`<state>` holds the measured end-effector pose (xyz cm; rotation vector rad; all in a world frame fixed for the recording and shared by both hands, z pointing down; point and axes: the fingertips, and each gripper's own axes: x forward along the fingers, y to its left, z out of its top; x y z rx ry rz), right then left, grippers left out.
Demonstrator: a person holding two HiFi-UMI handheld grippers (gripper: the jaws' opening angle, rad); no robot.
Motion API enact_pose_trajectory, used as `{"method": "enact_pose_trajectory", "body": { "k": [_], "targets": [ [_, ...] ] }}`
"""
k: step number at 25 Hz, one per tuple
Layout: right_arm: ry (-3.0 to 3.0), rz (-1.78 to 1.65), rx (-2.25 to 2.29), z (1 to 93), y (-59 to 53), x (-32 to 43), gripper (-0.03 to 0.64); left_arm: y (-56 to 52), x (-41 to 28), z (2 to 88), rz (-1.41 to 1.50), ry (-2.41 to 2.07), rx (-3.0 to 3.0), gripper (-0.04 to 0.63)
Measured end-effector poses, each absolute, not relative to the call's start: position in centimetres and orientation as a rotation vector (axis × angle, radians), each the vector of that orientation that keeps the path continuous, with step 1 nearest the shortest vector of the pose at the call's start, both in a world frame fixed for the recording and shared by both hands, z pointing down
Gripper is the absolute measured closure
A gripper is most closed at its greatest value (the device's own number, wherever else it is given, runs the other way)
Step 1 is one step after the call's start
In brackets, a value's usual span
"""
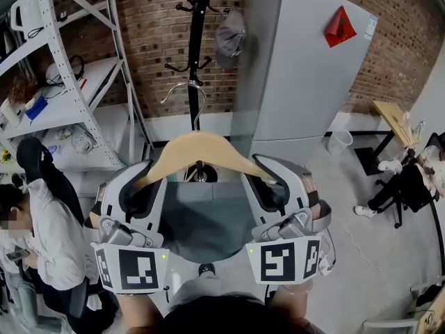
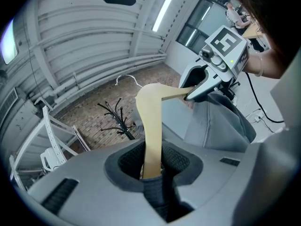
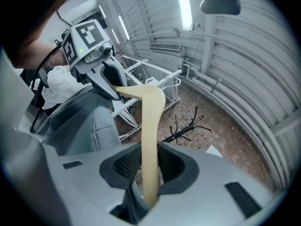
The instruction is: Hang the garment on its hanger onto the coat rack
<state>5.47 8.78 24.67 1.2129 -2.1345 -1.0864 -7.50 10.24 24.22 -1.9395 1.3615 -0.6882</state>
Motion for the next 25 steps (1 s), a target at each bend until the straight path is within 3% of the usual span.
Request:
{"method": "enact_pose_trajectory", "body": {
  "k": [13, 25],
  "targets": [
    [-2.095, -1.045, 1.253, 25.1, 1.4, 0.7, 0.511, 2.5, -12.3, 24.5, -0.674, 1.317, -1.952, 0.494],
    [-2.091, -1.021, 1.263, 25.9, -6.9, 0.9, 0.511, -5.8, -12.1, 25.3, -0.678, 1.316, -1.965, 0.494]
  ]
}}
